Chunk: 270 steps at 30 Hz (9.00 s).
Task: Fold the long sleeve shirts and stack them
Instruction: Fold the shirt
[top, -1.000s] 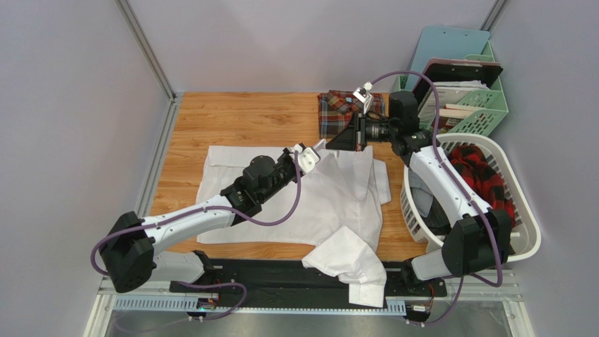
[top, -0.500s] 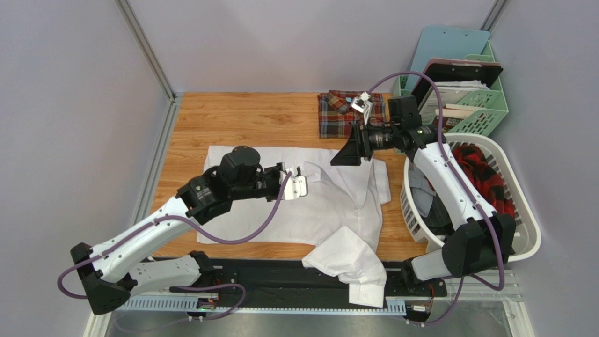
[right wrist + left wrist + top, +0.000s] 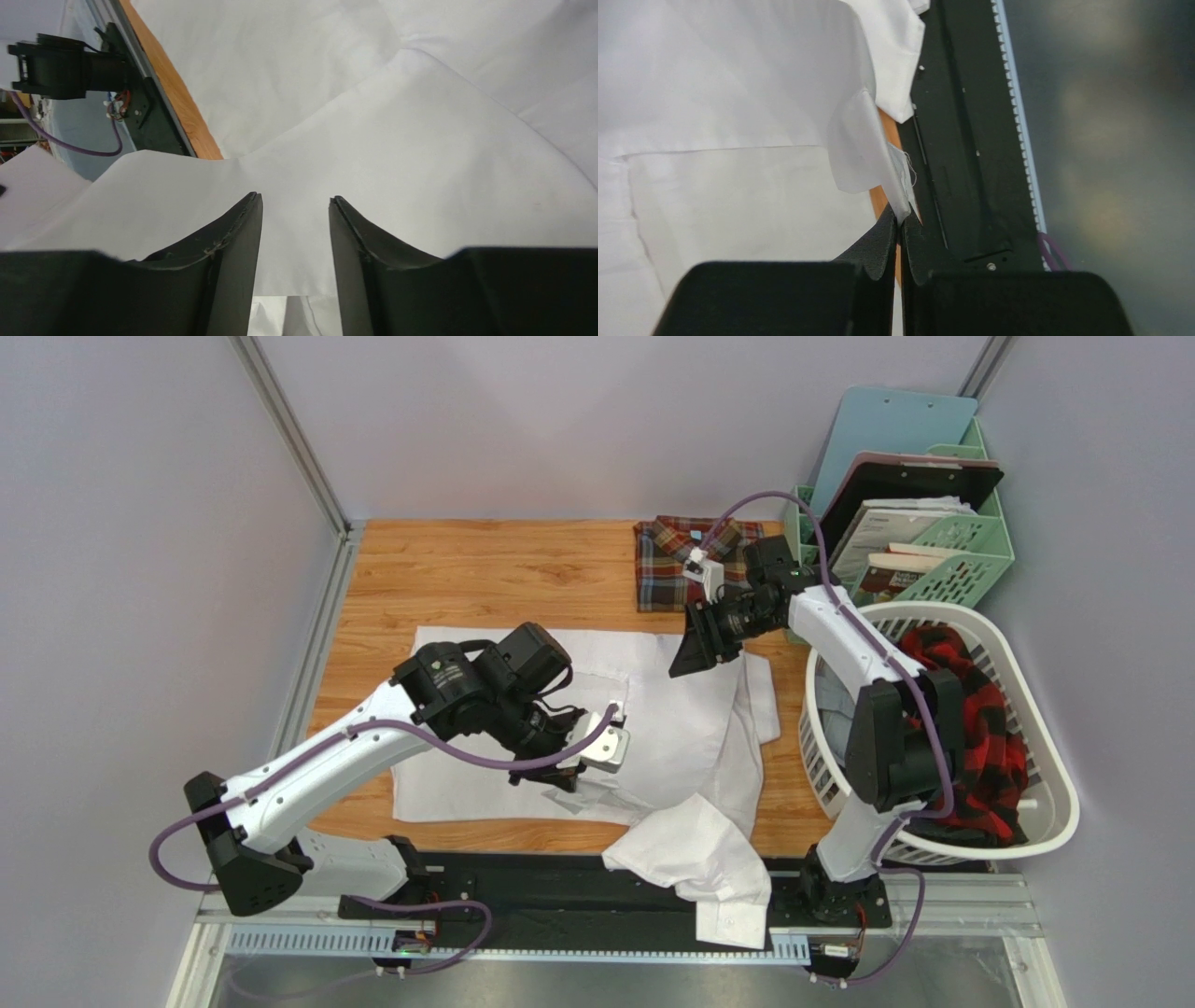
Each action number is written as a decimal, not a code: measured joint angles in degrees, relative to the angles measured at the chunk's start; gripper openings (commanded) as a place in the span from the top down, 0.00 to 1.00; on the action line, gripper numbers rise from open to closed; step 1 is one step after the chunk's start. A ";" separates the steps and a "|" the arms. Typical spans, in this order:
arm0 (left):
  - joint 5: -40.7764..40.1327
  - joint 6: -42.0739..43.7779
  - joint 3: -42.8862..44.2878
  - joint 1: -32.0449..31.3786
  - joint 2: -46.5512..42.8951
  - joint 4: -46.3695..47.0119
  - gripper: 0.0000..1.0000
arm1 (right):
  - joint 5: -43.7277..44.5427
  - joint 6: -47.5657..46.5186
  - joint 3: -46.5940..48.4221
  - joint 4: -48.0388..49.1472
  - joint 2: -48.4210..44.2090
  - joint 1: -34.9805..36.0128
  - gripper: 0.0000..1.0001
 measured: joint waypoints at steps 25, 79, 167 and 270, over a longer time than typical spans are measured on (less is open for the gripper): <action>12.79 1.73 5.35 2.73 2.14 -7.91 1.00 | 25.57 4.92 9.92 6.86 17.86 -3.93 0.68; 9.55 15.74 -2.62 -3.08 -8.48 -9.03 1.00 | 25.40 1.40 11.06 2.99 18.91 -6.51 0.65; -2.01 -16.57 3.50 67.73 41.27 13.64 0.64 | 30.36 -5.05 8.46 -1.11 18.75 3.76 0.64; -27.28 49.90 -50.95 48.72 -12.02 11.93 0.82 | 30.71 -28.59 -25.03 -22.18 -32.17 31.74 1.00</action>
